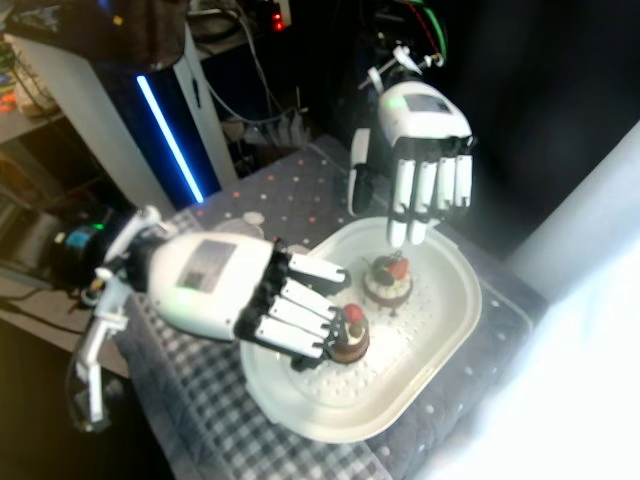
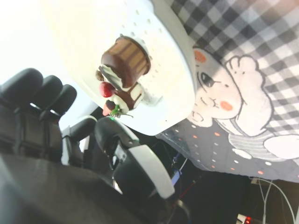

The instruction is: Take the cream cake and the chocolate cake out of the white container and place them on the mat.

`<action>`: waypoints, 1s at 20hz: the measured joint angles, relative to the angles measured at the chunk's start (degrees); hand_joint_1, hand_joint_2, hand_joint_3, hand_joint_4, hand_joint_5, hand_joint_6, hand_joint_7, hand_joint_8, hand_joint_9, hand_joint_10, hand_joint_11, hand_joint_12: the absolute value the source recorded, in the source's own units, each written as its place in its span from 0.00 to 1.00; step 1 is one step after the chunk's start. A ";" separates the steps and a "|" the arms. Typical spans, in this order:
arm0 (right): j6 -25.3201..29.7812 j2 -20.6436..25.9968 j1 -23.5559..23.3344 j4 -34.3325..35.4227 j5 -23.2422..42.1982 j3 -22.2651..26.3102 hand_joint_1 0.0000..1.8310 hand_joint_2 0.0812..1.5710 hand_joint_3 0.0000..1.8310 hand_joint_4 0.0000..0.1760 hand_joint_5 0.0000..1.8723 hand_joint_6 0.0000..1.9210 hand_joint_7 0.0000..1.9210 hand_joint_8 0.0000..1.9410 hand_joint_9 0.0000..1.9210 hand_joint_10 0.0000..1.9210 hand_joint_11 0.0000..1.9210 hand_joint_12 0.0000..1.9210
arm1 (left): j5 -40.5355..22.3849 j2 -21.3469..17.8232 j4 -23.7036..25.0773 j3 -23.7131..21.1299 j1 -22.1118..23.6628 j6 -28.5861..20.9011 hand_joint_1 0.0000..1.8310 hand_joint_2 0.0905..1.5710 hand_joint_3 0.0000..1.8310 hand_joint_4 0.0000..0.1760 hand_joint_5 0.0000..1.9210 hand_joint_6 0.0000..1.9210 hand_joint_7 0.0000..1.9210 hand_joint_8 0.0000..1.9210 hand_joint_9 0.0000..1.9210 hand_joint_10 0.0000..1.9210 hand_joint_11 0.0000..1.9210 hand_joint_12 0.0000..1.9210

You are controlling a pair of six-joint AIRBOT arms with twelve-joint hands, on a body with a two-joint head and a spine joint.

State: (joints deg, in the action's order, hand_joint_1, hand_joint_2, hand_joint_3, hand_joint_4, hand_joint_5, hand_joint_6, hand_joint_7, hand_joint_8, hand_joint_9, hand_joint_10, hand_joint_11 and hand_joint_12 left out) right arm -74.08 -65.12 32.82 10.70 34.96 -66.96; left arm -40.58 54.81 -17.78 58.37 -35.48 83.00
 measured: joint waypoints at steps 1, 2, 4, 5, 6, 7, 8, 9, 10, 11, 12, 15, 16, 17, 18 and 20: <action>0.02 0.00 0.00 0.09 -0.17 -0.09 0.54 0.53 0.00 0.00 0.26 0.00 0.17 0.00 0.17 0.02 0.00 0.58 | -0.76 0.00 -0.04 0.02 0.02 0.00 0.37 0.51 0.01 0.00 0.17 0.00 0.10 0.00 0.09 0.02 0.00 0.47; 0.02 0.00 0.00 0.09 -0.17 -0.09 0.53 0.53 0.00 0.00 0.25 0.00 0.16 0.00 0.17 0.02 0.00 0.58 | -0.85 0.00 -0.11 0.02 0.02 0.00 0.37 0.52 0.01 0.00 0.17 0.00 0.10 0.00 0.09 0.02 0.00 0.48; -0.02 -0.28 0.00 0.42 -0.20 -0.52 0.53 0.53 0.00 0.00 0.24 0.00 0.15 0.00 0.17 0.02 0.00 0.59 | -0.17 0.20 -0.17 0.24 0.09 0.02 0.36 0.52 0.00 0.00 0.17 0.00 0.11 0.00 0.11 0.02 0.00 0.50; 0.02 -0.50 0.00 0.63 -0.24 -0.85 0.53 0.53 0.00 0.00 0.24 0.00 0.15 0.00 0.17 0.01 0.00 0.58 | 0.07 0.63 -0.26 0.66 0.24 0.02 0.36 0.52 0.00 0.00 0.17 0.00 0.12 0.00 0.12 0.02 0.00 0.50; 0.00 -0.85 0.00 1.42 -0.31 -1.29 0.53 0.53 0.00 0.00 0.24 0.00 0.16 0.00 0.17 0.01 0.00 0.57 | 0.68 1.51 -0.28 1.55 0.50 0.00 0.39 0.53 0.00 0.00 0.18 0.00 0.14 0.01 0.14 0.02 0.00 0.51; 0.02 -1.07 0.00 1.77 -0.35 -1.60 0.53 0.53 0.00 0.00 0.24 0.00 0.17 0.01 0.19 0.02 0.00 0.59 | 1.40 2.08 -0.33 2.10 0.74 0.02 0.41 0.54 0.00 0.00 0.19 0.00 0.16 0.01 0.16 0.02 0.00 0.53; -0.04 -1.51 0.00 2.12 -0.52 -2.05 0.54 0.54 0.00 0.00 0.24 0.00 0.19 0.01 0.20 0.02 0.00 0.60 | 2.27 2.91 -0.37 2.89 1.09 0.02 0.43 0.54 0.00 0.00 0.20 0.01 0.19 0.01 0.18 0.02 0.00 0.55; -0.09 -2.29 0.00 2.93 -0.63 -2.86 0.54 0.54 0.00 0.00 0.24 0.00 0.19 0.01 0.20 0.02 0.00 0.59 | 3.34 4.00 -0.44 3.87 1.40 -0.02 0.42 0.54 0.00 0.00 0.20 0.01 0.20 0.01 0.20 0.03 0.00 0.59; -0.09 -2.80 0.00 3.41 -0.94 -3.39 0.54 0.53 0.00 0.00 0.23 0.00 0.20 0.01 0.21 0.02 0.00 0.60 | 4.17 4.76 -0.52 4.50 1.66 -0.02 0.43 0.55 0.00 0.00 0.21 0.01 0.21 0.01 0.21 0.03 0.00 0.61; -0.13 -3.74 0.00 4.07 -1.60 -4.35 0.54 0.53 0.00 0.00 0.23 0.00 0.21 0.01 0.21 0.02 0.00 0.59 | 5.57 5.97 -1.14 5.70 1.68 -0.02 0.44 0.55 0.00 0.00 0.21 0.01 0.22 0.01 0.22 0.03 0.00 0.61; -0.15 -4.20 0.00 4.44 -1.99 -4.76 0.54 0.53 0.00 0.00 0.23 0.00 0.21 0.01 0.21 0.02 0.00 0.58 | 6.36 6.60 -1.66 6.36 1.68 0.00 0.44 0.55 0.00 0.00 0.21 0.01 0.23 0.01 0.22 0.03 0.00 0.61; -0.11 -5.51 0.00 5.18 -3.17 -5.68 0.52 0.52 0.00 0.00 0.21 0.00 0.19 0.00 0.20 0.01 0.00 0.58 | 8.98 7.91 -3.28 8.39 1.68 0.02 0.47 0.56 0.00 0.00 0.22 0.01 0.24 0.01 0.23 0.02 0.00 0.63; -0.13 -5.86 0.00 5.29 -3.39 -5.95 0.53 0.52 0.00 0.00 0.21 0.00 0.19 0.00 0.20 0.01 0.00 0.58 | 9.57 8.20 -3.32 9.01 1.90 0.00 0.48 0.56 0.00 0.00 0.23 0.01 0.25 0.01 0.23 0.02 0.00 0.64; -0.15 -6.08 0.00 5.38 -3.63 -6.08 0.53 0.53 0.00 0.00 0.20 0.00 0.18 0.00 0.20 0.01 0.00 0.57 | 10.27 8.66 -3.45 9.51 2.25 0.00 0.50 0.56 0.00 0.00 0.23 0.01 0.26 0.01 0.24 0.02 0.00 0.66; -0.13 -6.54 0.00 5.35 -3.85 -6.29 0.53 0.53 0.00 0.00 0.20 0.00 0.17 0.00 0.20 0.01 0.00 0.58 | 11.13 8.92 -3.39 9.70 2.67 0.42 0.49 0.55 0.00 0.00 0.23 0.00 0.26 0.01 0.24 0.02 0.00 0.67; -0.13 -7.06 0.00 5.38 -4.39 -6.62 0.53 0.53 0.00 0.00 0.20 0.00 0.15 0.00 0.19 0.00 0.00 0.60 | 12.37 9.35 -3.61 9.29 3.82 5.03 0.42 0.53 0.00 0.00 0.23 0.00 0.24 0.00 0.22 0.01 0.00 0.69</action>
State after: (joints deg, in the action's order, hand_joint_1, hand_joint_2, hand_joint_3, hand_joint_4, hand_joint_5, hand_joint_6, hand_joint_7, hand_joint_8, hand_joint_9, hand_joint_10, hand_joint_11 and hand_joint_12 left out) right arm -74.22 -72.18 32.82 16.08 30.57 -73.58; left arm -28.21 64.16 -21.39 67.66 -31.66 88.03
